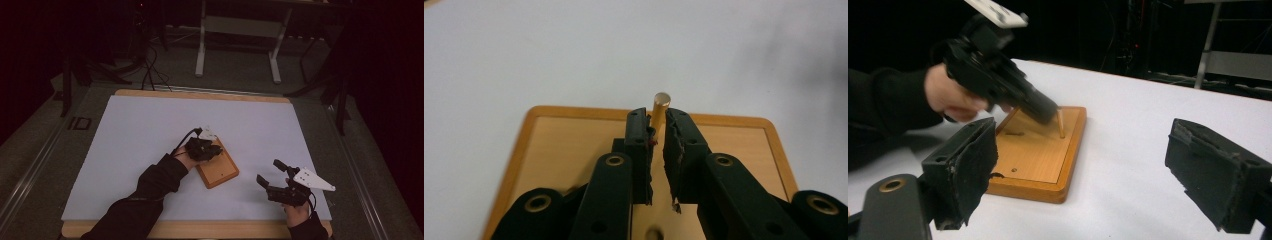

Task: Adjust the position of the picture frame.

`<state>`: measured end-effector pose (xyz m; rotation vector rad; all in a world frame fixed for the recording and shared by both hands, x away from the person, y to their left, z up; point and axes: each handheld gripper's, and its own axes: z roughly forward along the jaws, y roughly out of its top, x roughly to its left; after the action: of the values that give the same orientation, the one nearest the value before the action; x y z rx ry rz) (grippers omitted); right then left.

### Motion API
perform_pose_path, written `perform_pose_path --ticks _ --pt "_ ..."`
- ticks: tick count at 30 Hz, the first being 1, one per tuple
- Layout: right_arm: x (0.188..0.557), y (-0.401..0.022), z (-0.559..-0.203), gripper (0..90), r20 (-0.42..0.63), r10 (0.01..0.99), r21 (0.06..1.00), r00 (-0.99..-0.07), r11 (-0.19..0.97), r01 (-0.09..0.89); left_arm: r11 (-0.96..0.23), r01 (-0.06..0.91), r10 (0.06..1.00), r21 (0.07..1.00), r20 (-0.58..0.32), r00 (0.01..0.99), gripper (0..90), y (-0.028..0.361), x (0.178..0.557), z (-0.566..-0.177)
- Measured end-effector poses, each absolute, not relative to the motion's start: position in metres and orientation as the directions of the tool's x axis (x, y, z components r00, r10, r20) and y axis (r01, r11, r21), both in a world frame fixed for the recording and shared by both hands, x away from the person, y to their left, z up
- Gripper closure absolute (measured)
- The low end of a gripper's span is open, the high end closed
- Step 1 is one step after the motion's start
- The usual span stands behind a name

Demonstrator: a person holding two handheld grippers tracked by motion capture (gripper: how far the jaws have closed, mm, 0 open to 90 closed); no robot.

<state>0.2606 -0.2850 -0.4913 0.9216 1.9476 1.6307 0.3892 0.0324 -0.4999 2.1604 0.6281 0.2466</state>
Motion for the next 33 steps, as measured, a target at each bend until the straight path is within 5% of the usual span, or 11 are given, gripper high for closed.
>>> perform_pose_path --ticks 6,33 --pt "0.261 -0.282 -0.492 13.3 0.083 0.721 0.973 -0.688 0.091 0.212 -0.513 0.37 0.559 0.775 -0.025 0.828 89.4 0.052 0.397 -0.491" --pt "0.261 -0.286 -0.493 13.3 0.103 0.717 0.971 -0.689 0.076 0.225 -0.558 0.374 0.558 0.741 0.001 0.83 90.0 0.004 0.459 -0.512"
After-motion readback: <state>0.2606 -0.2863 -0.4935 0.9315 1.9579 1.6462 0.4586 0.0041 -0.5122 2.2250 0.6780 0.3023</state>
